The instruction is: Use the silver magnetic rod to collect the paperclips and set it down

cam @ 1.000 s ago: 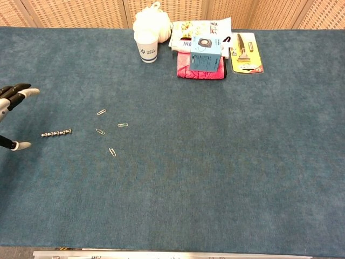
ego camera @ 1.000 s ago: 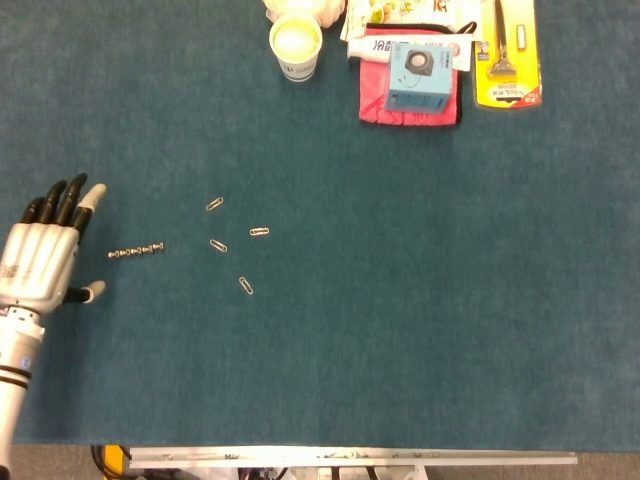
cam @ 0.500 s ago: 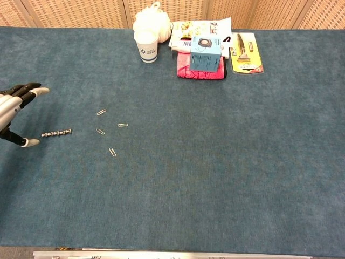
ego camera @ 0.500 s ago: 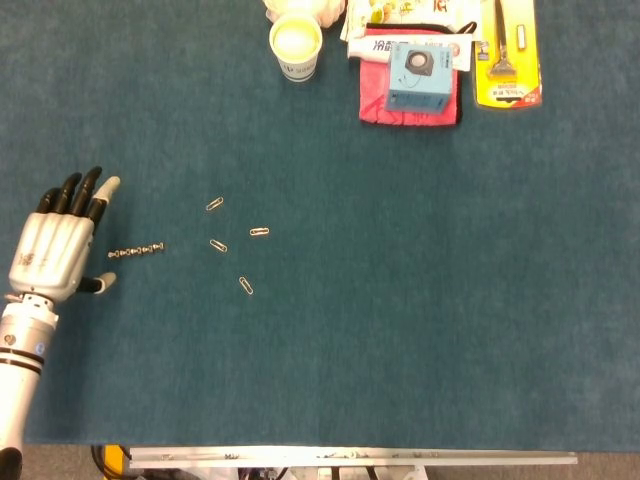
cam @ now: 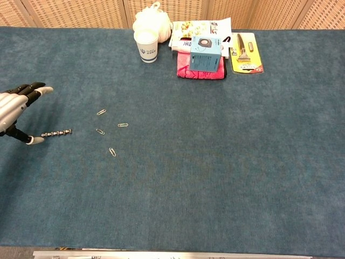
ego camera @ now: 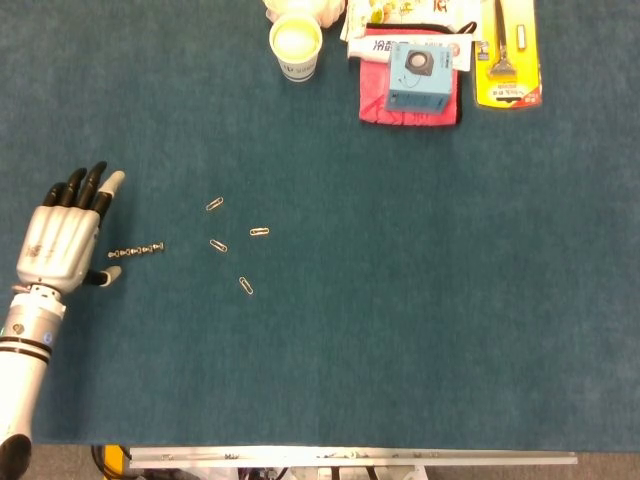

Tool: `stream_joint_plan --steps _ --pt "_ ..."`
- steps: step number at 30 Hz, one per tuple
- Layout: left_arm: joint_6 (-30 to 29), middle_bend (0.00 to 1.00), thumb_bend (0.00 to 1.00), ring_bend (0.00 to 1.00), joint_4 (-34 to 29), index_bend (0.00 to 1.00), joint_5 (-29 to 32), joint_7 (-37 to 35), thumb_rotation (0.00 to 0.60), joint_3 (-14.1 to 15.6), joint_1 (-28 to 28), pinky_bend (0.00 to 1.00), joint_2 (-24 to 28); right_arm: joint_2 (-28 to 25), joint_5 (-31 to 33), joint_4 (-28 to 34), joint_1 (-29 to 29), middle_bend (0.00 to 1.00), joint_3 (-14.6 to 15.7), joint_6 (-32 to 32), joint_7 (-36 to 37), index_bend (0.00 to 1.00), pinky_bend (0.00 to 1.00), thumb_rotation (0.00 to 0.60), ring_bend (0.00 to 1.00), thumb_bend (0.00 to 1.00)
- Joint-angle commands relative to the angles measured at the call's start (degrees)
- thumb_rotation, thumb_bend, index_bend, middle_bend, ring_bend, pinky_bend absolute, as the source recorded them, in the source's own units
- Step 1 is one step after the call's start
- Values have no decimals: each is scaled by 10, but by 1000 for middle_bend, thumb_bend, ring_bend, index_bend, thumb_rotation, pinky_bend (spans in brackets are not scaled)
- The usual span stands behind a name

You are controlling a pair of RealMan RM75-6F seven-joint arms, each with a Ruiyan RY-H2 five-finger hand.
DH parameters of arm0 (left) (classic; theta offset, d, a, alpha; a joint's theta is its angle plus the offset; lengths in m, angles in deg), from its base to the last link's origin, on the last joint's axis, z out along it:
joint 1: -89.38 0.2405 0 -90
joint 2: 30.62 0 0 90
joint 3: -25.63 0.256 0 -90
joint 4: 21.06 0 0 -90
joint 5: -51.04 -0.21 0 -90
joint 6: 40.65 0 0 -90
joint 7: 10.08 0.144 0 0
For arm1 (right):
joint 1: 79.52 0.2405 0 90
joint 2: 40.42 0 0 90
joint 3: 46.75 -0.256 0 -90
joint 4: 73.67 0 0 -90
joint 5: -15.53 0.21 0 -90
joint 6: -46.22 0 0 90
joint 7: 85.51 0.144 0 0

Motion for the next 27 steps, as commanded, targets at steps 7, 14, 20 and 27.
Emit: stream_joint_plan --steps 7,14,20,27 --pt "11 0 43 0 12 0 11 8 600 -2 -11 138 -16 -3 3 1 -1 263 -2 2 2 325 357 600 212 0" --pt "22 0 43 0 26 0 22 12 600 -3 -19 138 -25 -4 4 1 0 263 -2 1 2 325 357 600 211 0" --pt "25 0 43 0 36 0 32 11 600 -6 -23 138 -30 -4 6 1 -1 263 -2 2 2 324 357 600 212 0" --pt "31 0 43 0 46 0 43 10 600 -8 -27 138 -32 -3 6 0 0 263 -2 1 1 325 357 600 211 0"
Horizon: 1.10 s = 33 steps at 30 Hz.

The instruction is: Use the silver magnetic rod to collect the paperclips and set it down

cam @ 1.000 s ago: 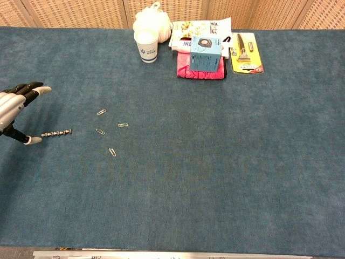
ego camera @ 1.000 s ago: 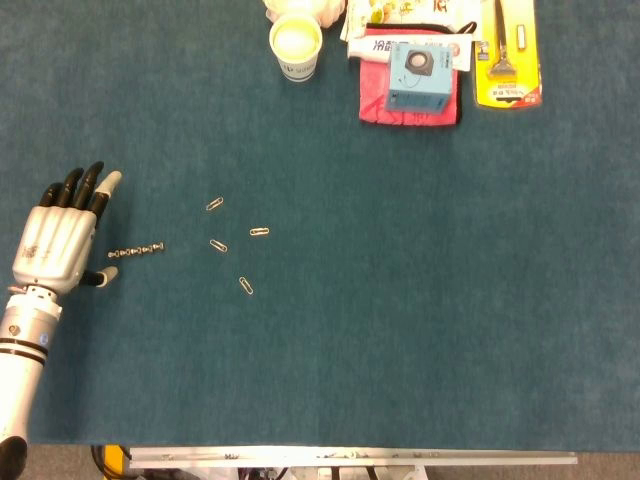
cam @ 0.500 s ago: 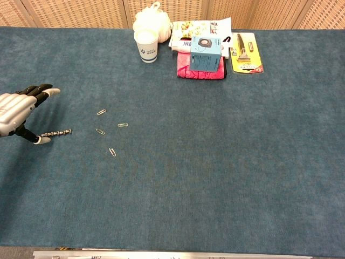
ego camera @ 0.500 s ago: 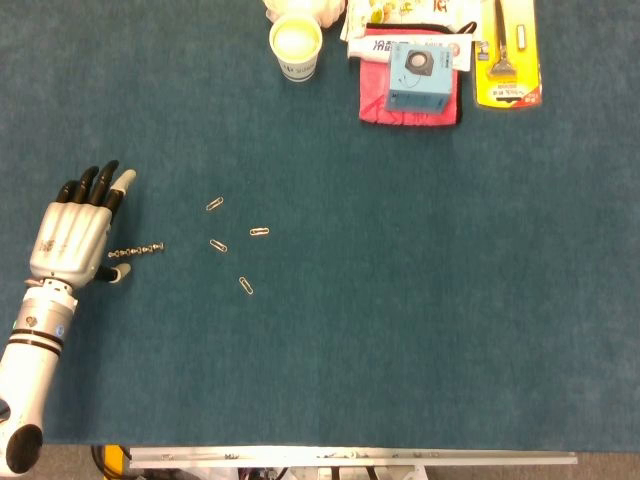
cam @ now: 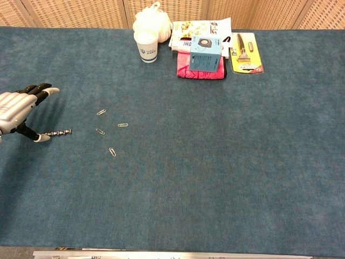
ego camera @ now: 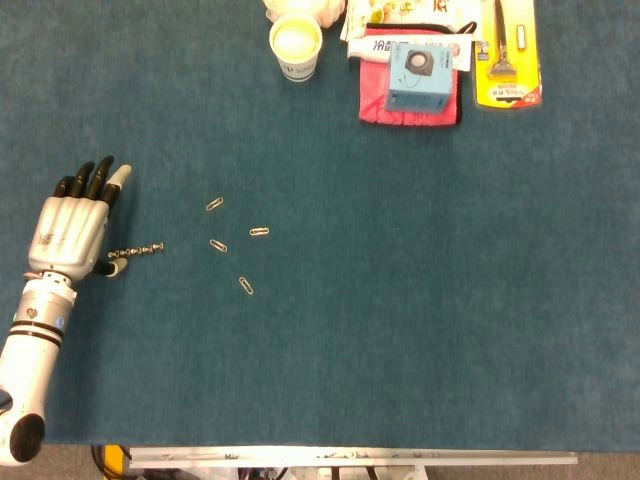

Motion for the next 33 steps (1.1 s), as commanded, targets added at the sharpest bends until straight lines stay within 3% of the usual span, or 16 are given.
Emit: stream_joint_plan --steps 1,20,30,33 --pt "1 0 43 0 4 0 4 -1 600 -1 -1 138 -1 0 0 0 0 263 0 0 0 325 357 600 211 0" --pt "3 0 46 0 35 0 -1 -26 600 -6 -13 138 -15 -1 2 0 0 263 0 -1 2 325 357 600 211 0" --pt "33 0 47 0 -45 4 -6 -39 600 12 -17 138 49 -3 1 0 -1 263 0 1 3 325 357 600 212 0" --pt "49 0 47 0 -66 53 2 -33 600 16 -22 138 66 -3 1 1 -1 263 0 0 4 325 357 600 212 0"
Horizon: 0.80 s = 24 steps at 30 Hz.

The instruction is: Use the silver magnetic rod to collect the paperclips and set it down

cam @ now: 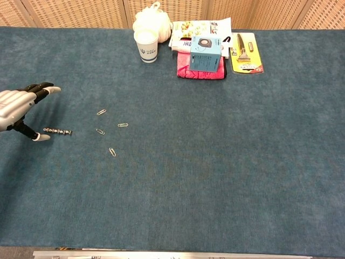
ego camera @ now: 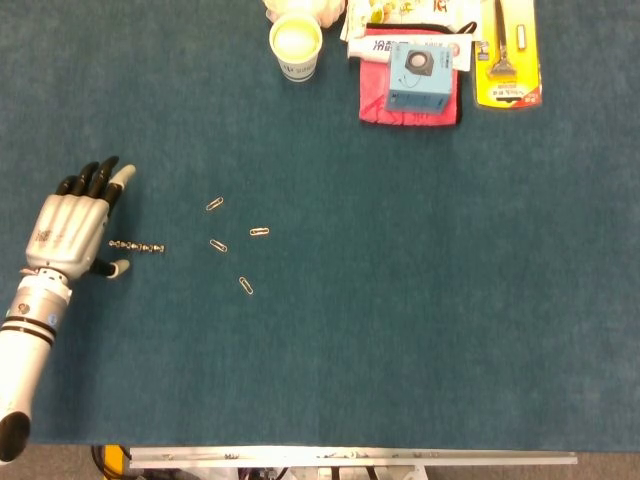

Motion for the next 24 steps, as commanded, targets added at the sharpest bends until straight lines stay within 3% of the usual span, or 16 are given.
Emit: stream_joint_plan --steps 1,7,24 --pt "18 0 48 0 -23 72 10 7 600 7 -6 138 19 0 0 0 0 263 0 1 0 324 357 600 211 0" --pt "35 0 58 0 -31 175 30 23 600 11 -14 138 28 0 0 3 -1 263 -1 3 0 325 357 600 212 0" --pt "33 0 272 0 -8 406 66 45 600 11 -22 138 11 -3 -1 4 -2 263 -1 4 2 324 357 600 212 0"
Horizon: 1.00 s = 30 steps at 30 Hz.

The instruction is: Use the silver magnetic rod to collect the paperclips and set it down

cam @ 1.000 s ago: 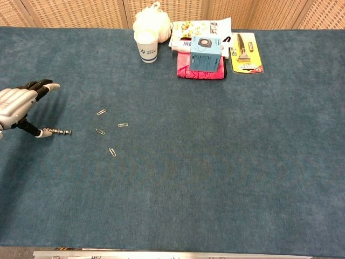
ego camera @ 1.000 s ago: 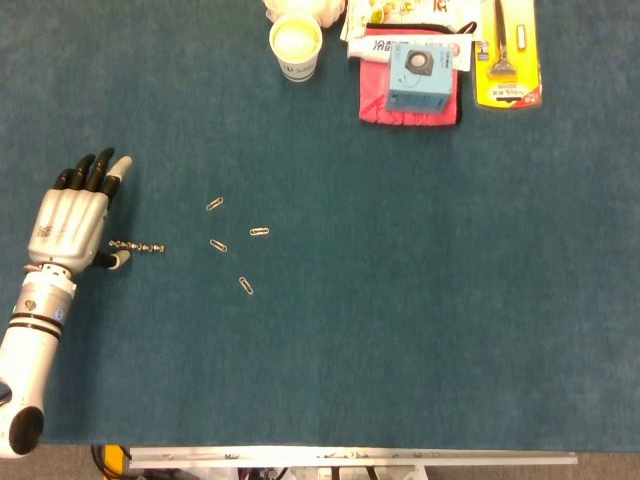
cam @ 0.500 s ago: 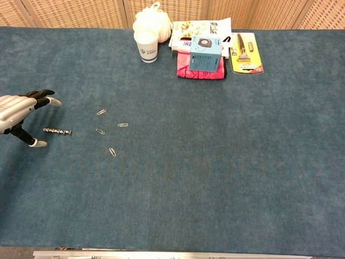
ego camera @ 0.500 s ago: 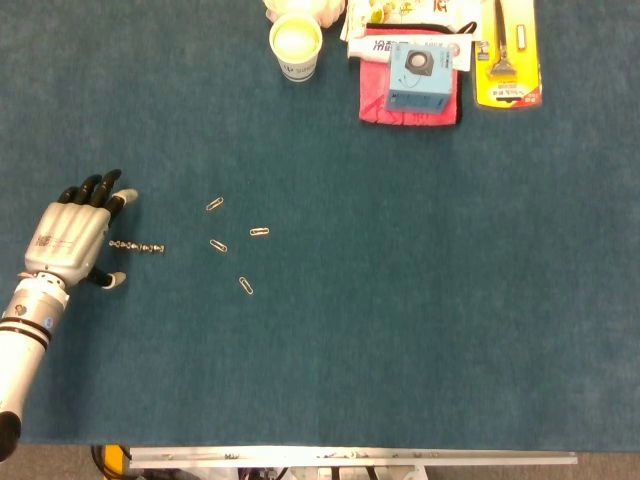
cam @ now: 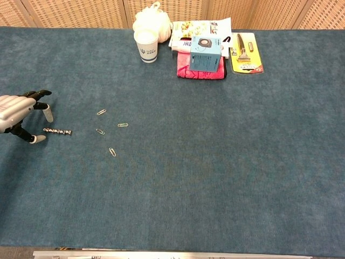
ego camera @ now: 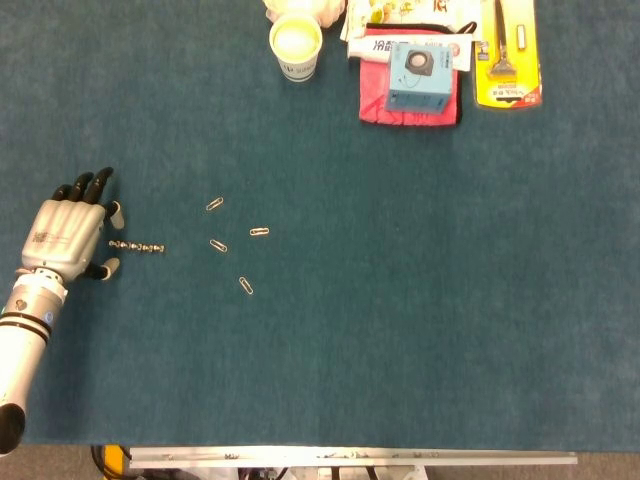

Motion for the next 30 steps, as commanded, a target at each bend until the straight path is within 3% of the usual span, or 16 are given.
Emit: stream_joint_plan --steps 1,30 --pt "2 0 297 0 2 415 5 2 600 1 -1 138 0 0 0 0 0 263 0 0 0 324 357 600 212 0" --pt "5 0 323 0 18 442 27 -7 600 3 -4 138 -14 -1 0 0 0 263 1 -1 0 324 357 600 212 0"
